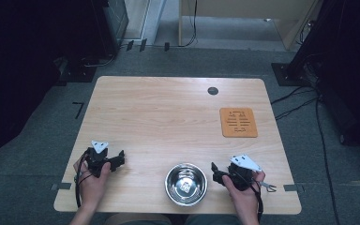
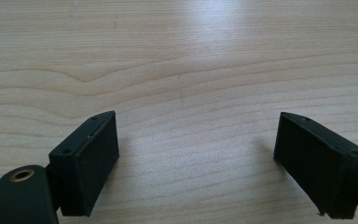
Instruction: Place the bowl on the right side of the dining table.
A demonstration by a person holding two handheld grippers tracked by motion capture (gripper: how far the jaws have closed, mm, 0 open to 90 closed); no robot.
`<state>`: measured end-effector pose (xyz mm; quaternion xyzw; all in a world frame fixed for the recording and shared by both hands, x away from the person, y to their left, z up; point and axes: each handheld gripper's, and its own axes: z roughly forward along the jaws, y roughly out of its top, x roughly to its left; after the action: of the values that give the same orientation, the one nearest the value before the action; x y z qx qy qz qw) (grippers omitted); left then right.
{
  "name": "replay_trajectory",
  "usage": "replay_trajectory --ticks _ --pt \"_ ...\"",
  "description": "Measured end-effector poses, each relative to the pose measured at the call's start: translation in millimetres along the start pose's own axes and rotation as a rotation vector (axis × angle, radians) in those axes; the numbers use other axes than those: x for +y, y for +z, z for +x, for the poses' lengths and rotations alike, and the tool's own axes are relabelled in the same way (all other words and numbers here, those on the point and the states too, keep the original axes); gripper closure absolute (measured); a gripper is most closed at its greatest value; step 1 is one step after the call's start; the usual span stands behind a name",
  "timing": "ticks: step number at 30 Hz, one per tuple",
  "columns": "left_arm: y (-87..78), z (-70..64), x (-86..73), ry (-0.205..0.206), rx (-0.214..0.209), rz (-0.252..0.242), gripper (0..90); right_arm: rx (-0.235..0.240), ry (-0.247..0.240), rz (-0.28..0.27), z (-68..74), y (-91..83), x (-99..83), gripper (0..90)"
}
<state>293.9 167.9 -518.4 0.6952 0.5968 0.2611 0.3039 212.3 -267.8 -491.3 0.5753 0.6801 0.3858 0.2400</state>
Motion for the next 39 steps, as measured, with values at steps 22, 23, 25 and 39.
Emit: replay_trajectory --ticks 22,23,25,39 --pt "0.0 0.0 0.0 0.000 0.000 0.000 13.5 0.131 -0.024 -0.003 18.5 2.7 -0.5 13.3" --pt "0.0 0.0 0.0 0.000 0.000 0.000 13.5 0.136 -0.026 -0.002 19.7 3.1 -0.6 13.9" --pt "0.0 0.0 0.0 0.000 0.000 0.000 13.5 0.144 -0.028 0.000 23.2 3.5 -0.7 15.1" --pt "0.0 0.0 0.0 0.000 0.000 0.000 13.5 0.244 -0.053 0.018 33.5 6.7 -5.6 37.0"
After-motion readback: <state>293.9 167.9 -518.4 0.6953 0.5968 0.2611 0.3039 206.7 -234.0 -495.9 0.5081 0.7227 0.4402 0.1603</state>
